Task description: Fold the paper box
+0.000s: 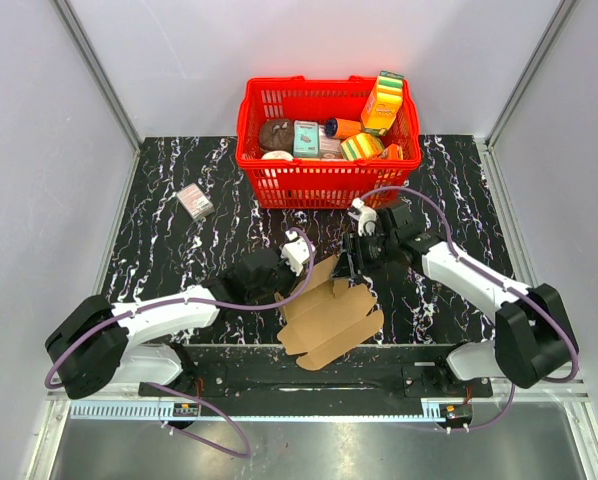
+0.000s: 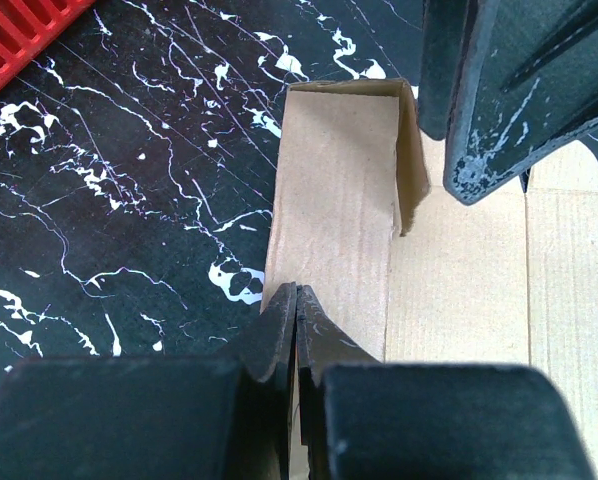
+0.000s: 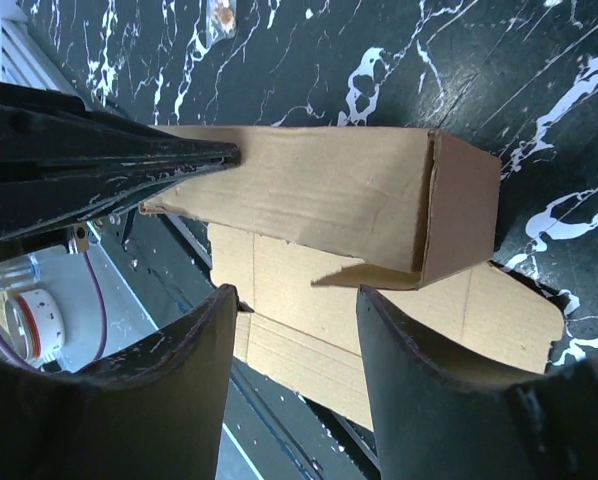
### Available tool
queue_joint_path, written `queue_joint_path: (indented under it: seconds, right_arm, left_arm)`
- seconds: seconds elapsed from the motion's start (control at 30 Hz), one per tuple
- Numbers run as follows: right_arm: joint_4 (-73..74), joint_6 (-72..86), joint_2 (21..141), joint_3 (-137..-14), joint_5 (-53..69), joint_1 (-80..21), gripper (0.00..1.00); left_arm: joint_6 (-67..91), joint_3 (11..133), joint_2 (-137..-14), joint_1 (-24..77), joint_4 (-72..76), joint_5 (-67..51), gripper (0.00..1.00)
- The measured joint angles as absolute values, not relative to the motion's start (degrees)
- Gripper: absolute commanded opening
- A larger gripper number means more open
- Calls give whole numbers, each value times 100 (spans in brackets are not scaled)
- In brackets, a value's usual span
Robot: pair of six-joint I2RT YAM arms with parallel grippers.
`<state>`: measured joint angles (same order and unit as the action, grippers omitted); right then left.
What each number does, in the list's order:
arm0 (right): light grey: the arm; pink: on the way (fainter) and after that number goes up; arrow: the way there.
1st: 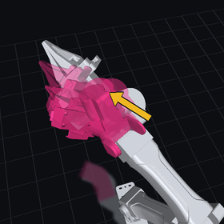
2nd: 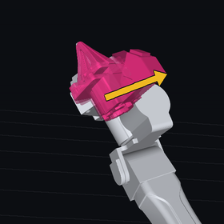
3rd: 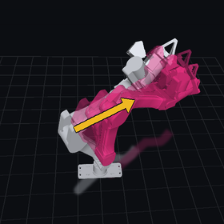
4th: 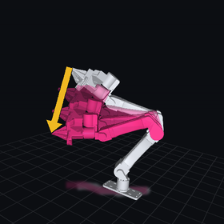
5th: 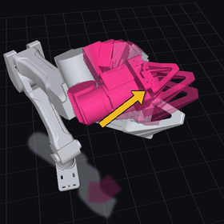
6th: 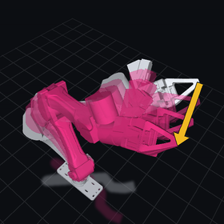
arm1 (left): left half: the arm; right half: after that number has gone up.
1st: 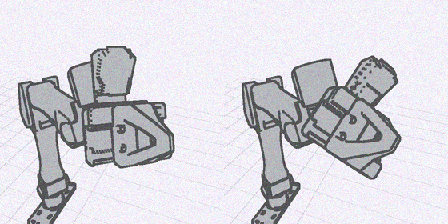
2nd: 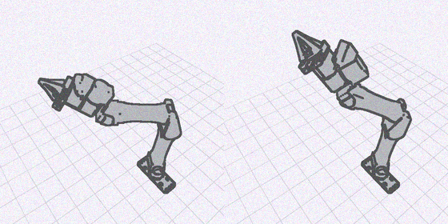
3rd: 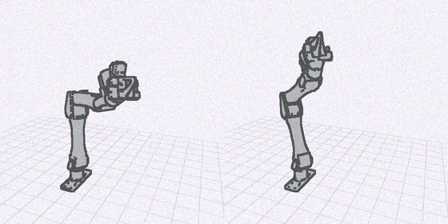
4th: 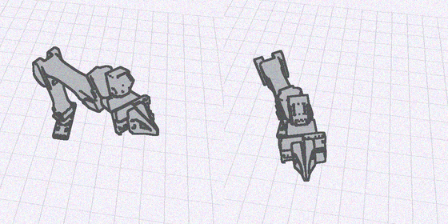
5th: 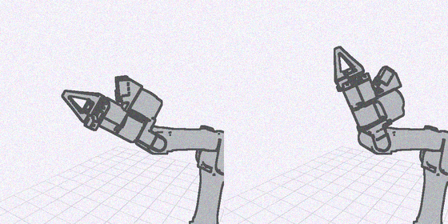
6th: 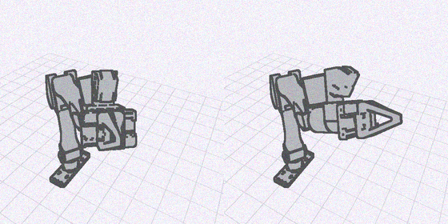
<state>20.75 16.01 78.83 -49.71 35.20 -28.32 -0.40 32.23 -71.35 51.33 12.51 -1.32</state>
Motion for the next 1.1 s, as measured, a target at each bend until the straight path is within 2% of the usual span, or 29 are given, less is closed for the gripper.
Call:
queue_joint_path:
  seconds: [0.17,0.57,0.8,1.1]
  right_arm:
    - [2025,1695,7546,-4923,3046,-2751,59]
    - [3347,1872,7013,-5328,1,-2655,60]
    - [3629,2005,7612,-5553,-1011,-2556,60]
    - [3190,1334,8862,-6139,-1033,-2373,60]
  left_arm:
    - [-40,3223,-7135,5135,1251,-134,0]
    - [-40,3223,-7135,5135,1251,-134,0]
    - [-40,3223,-7137,5135,1251,-134,0]
    - [-40,3223,-7135,5135,1251,-134,0]
